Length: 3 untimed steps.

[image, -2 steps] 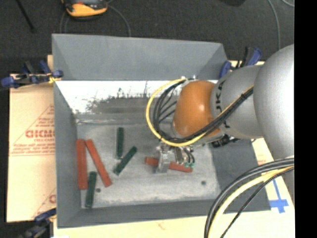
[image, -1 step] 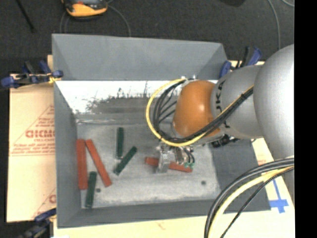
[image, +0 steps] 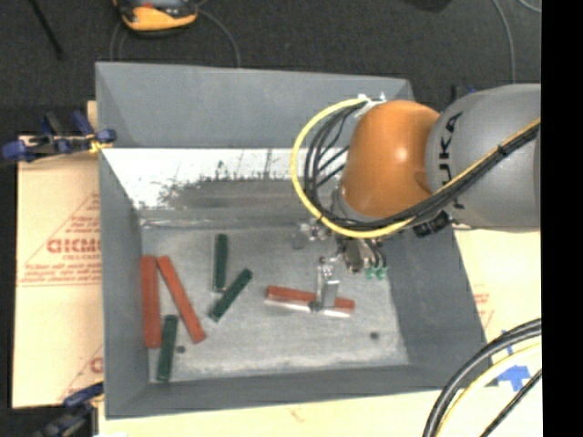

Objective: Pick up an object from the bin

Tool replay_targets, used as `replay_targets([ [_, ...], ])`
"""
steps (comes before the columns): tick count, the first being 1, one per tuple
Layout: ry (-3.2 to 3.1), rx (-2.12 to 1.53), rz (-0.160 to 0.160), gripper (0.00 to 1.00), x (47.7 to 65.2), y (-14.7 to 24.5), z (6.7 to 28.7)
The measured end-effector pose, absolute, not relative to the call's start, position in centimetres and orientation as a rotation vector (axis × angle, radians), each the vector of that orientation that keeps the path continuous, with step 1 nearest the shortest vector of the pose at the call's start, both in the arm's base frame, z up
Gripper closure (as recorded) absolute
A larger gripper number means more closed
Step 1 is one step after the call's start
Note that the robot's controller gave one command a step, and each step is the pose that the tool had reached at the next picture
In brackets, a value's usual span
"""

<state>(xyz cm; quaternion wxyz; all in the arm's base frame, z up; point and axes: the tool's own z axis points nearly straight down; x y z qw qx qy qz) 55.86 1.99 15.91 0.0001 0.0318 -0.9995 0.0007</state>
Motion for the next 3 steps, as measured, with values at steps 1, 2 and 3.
replay_targets([
  [1,-3.138,0.177,0.002,0.00,56.4,1.7,22.6],
  [2,-3.154,0.199,0.003,0.00,57.5,1.4,21.2],
  [3,-3.149,0.199,0.002,0.00,57.4,1.4,19.3],
])
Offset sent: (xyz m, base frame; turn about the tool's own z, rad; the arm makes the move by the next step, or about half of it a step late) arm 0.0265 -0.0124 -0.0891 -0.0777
